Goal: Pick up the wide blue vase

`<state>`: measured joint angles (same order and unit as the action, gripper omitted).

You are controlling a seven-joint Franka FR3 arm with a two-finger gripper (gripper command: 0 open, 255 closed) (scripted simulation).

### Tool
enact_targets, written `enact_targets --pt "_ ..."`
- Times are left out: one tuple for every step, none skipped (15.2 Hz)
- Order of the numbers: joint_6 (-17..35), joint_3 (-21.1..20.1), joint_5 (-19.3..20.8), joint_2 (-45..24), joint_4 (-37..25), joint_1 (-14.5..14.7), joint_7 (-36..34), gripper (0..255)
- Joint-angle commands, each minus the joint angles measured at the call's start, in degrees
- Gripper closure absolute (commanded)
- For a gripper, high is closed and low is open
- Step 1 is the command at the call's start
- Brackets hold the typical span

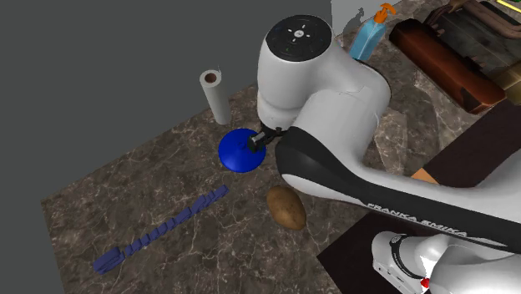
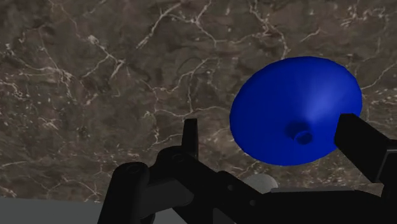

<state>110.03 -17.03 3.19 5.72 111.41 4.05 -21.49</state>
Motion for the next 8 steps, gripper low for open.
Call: enact_targets --pt "0.4 -1.2 1.6 -4.5 -3.6 0.7 -2.5 0" --pt "0.4 -1.7 2.4 -6.7 -5.5 1.1 -3.7 0" --pt "0.4 -2.1 3.3 -9.0 -7.4 1.6 -4.8 0" --pt "0.3 -2.5 4.2 -11.3 -9.5 2.1 -5.9 0" --pt "0.1 -2.8 5.1 -13.6 -11.7 2.7 -6.9 0" --pt "-0.2 -3.0 6.0 -15.9 -13.9 3.3 -7.9 0" --pt "0.5 -2.9 6.1 -16.0 -13.2 3.4 -8.0 0" --pt "1.2 -2.9 6.2 -16.1 -12.6 3.4 -8.1 0"
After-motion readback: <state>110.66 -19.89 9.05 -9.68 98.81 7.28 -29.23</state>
